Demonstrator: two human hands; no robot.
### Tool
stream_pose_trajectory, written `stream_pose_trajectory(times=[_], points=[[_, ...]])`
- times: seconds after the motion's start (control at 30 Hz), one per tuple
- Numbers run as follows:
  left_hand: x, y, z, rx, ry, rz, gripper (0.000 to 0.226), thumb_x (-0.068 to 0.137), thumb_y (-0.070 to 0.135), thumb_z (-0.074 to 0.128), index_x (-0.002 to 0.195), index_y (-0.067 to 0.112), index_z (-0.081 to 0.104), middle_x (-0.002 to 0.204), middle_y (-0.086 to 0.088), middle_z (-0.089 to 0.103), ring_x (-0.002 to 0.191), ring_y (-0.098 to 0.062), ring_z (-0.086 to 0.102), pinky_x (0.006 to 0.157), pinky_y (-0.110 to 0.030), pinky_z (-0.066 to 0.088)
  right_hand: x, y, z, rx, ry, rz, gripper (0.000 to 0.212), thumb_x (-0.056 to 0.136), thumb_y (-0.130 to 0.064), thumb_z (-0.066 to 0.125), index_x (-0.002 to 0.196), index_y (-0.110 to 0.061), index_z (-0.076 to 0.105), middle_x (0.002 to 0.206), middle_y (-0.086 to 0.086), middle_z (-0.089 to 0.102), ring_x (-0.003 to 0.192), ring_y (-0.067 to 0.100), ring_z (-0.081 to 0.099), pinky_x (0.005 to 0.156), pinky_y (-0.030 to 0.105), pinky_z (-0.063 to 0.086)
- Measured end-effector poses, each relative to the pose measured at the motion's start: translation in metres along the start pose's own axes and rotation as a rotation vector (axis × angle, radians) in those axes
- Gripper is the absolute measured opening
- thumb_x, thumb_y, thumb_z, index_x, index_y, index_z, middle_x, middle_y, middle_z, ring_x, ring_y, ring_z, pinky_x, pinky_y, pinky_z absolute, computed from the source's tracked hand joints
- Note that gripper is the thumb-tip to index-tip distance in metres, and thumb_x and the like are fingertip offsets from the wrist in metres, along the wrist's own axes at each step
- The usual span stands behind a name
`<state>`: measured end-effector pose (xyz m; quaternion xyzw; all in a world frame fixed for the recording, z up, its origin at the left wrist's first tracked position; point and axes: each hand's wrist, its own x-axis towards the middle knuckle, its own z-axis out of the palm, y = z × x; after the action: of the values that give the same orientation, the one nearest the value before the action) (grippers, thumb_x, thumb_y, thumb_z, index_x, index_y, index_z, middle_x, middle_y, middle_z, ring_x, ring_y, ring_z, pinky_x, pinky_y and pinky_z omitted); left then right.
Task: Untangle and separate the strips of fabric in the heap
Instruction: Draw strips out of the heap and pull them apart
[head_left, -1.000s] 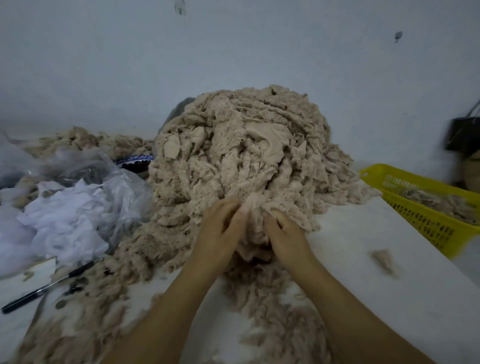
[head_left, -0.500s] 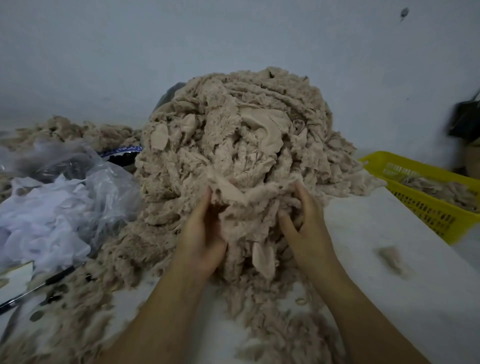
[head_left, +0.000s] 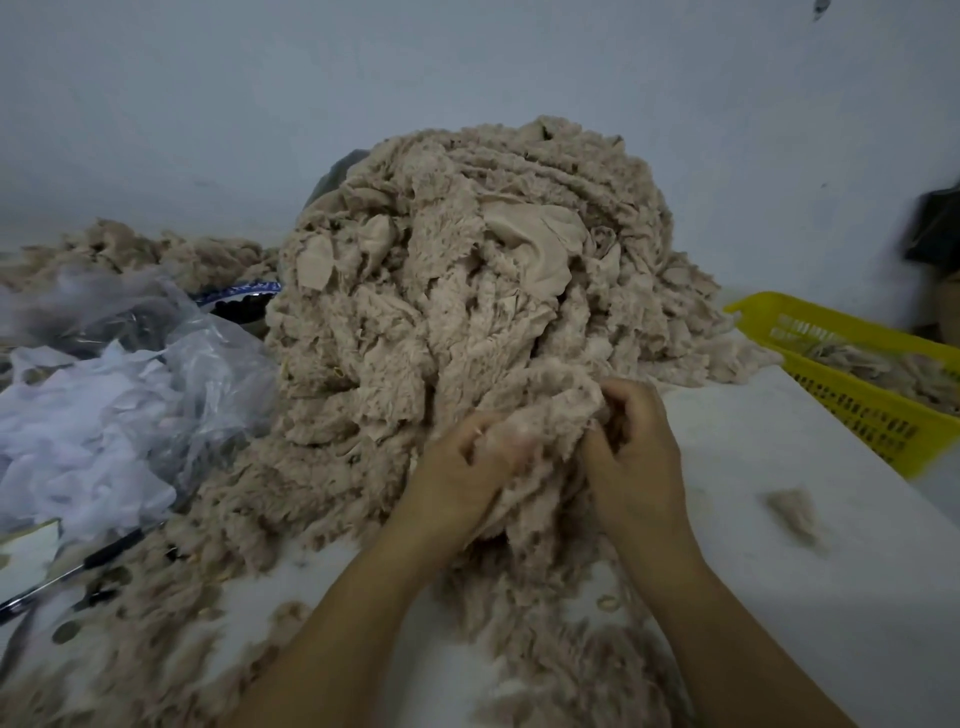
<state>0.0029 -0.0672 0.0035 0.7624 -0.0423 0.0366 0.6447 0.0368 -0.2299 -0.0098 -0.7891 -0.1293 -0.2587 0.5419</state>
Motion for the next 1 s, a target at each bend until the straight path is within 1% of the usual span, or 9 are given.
stream_pose_trajectory(times=[0.1,0.13,0.23,0.33,0.47,0.7,0.77,0.9,1.0], points=[[-0.002,-0.004,0.008,0.045,-0.034,0.012,0.009,0.087,0.044,0.07,0.096,0.043,0.072,0.1,0.019,0.075,0.091,-0.001,0.071,0.083,-0.026,0.058,-0.001,-0.003,0.001,-0.053,-0.017,-0.01,0.038,0.091,-0.002,0.058,0.101,-0.037,0.048,0.101,-0.012,0.046,0.087,-0.002,0.049,0.069,0.011,0.04],[-0.003,-0.003,0.008,-0.031,-0.015,-0.017,0.006,0.088,0.037,0.071,0.092,0.038,0.075,0.097,0.012,0.077,0.089,-0.008,0.073,0.082,-0.031,0.059,-0.002,-0.002,0.0,-0.079,0.002,-0.021,0.035,0.09,-0.003,0.059,0.102,-0.034,0.049,0.102,-0.014,0.042,0.088,-0.003,0.049,0.07,0.01,0.041],[0.0,0.002,0.002,-0.497,-0.012,-0.115,0.018,0.079,0.03,0.067,0.075,0.017,0.078,0.079,-0.012,0.074,0.065,-0.021,0.071,0.054,-0.03,0.056,-0.001,-0.002,-0.004,-0.133,0.066,-0.031,0.019,0.093,-0.008,0.06,0.101,-0.024,0.054,0.104,-0.011,0.038,0.087,0.003,0.05,0.072,0.008,0.041],[0.003,0.002,-0.008,-0.862,-0.001,-0.129,0.022,0.073,0.02,0.06,0.073,0.009,0.079,0.082,-0.013,0.075,0.072,-0.021,0.074,0.056,-0.03,0.057,-0.001,-0.002,-0.004,-0.145,0.051,-0.033,0.011,0.095,-0.009,0.059,0.099,-0.019,0.055,0.106,-0.003,0.043,0.085,0.008,0.05,0.072,0.002,0.037],[0.003,0.0,-0.011,-0.981,-0.016,-0.175,0.016,0.071,0.014,0.066,0.071,0.008,0.08,0.082,-0.012,0.076,0.073,-0.02,0.075,0.062,-0.032,0.06,-0.006,-0.008,0.0,-0.109,-0.02,-0.074,0.011,0.096,-0.008,0.056,0.106,-0.012,0.059,0.107,-0.002,0.047,0.091,0.002,0.05,0.074,0.005,0.039],[0.005,0.004,-0.016,-1.123,0.012,-0.23,0.022,0.073,0.013,0.064,0.055,0.005,0.073,0.058,-0.01,0.068,0.05,-0.018,0.069,0.045,-0.024,0.054,-0.009,-0.015,-0.003,-0.015,-0.098,-0.152,0.021,0.093,-0.001,0.052,0.09,-0.021,0.06,0.107,-0.015,0.055,0.102,-0.011,0.05,0.086,0.004,0.037],[0.006,0.004,-0.018,-1.118,0.032,-0.24,0.022,0.076,0.02,0.067,0.066,0.004,0.077,0.07,-0.012,0.072,0.06,-0.02,0.072,0.051,-0.028,0.057,-0.01,-0.015,-0.004,0.025,-0.066,-0.14,0.018,0.092,-0.011,0.047,0.085,-0.019,0.062,0.104,-0.013,0.056,0.101,-0.005,0.053,0.086,0.008,0.039],[0.004,0.002,-0.015,-1.057,-0.056,-0.181,0.04,0.091,0.037,0.057,0.097,0.004,0.079,0.109,-0.018,0.074,0.103,-0.026,0.072,0.079,-0.035,0.06,-0.011,-0.02,-0.005,0.021,0.0,-0.184,0.028,0.094,-0.041,0.042,0.097,-0.023,0.063,0.105,-0.009,0.054,0.104,0.003,0.052,0.087,0.013,0.04],[0.0,0.004,-0.006,-0.955,-0.135,-0.096,0.049,0.096,0.039,0.049,0.115,0.0,0.071,0.121,-0.022,0.068,0.116,-0.029,0.065,0.09,-0.035,0.056,-0.016,-0.027,0.006,0.025,-0.271,-0.083,0.023,0.083,-0.059,0.054,0.103,-0.049,0.051,0.109,-0.019,0.053,0.101,-0.008,0.053,0.08,0.007,0.042]])
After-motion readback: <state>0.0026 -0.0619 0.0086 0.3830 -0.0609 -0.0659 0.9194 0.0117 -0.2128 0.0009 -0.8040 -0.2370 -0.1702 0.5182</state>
